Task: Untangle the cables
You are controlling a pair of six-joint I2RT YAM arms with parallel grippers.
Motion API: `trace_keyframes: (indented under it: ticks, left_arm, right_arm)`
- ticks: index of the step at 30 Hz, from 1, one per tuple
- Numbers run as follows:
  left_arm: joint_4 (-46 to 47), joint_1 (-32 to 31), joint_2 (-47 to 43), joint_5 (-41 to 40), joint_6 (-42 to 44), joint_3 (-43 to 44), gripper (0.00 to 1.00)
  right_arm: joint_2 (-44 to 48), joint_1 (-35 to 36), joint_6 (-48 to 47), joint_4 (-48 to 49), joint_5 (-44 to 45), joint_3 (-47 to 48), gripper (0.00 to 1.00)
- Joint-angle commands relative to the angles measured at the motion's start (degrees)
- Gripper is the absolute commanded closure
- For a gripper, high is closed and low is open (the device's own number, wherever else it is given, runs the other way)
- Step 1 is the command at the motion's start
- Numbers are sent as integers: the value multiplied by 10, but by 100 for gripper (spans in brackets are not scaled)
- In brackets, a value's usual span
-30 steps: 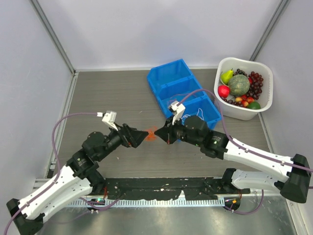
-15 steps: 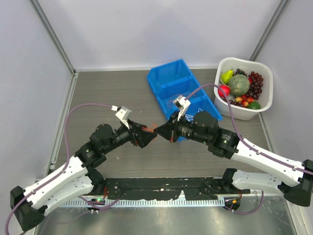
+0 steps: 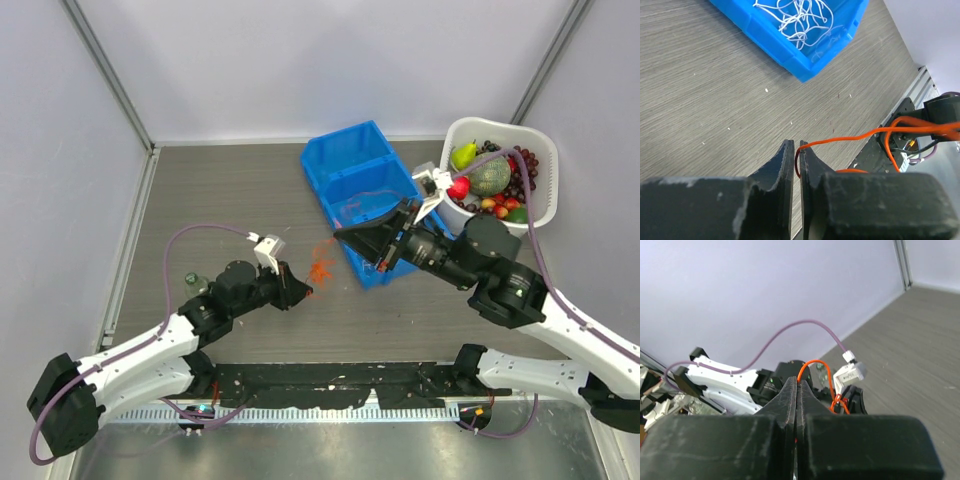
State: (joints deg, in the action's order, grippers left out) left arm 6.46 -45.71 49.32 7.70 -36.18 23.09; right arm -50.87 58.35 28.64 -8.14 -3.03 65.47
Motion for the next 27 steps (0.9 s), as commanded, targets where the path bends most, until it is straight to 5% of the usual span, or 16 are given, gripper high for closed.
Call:
trace_keyframes:
  ticks: [1,10,16,27]
  left_arm:
    - [31,3,-5,-5,-2,6,90]
    - [30,2,-69,36,28,0,100]
    - [-63,3,-24,-118,-11,-9,100]
    - [-149,3,78,-209,-56,-2,100]
  right_arm:
    - [20,1,-10,37,28,38,99]
    - [40,1,-24,35,79,47,99]
    - [22,1,-67,16,106,138,99]
    - [38,0,-154,-6,151,251,99]
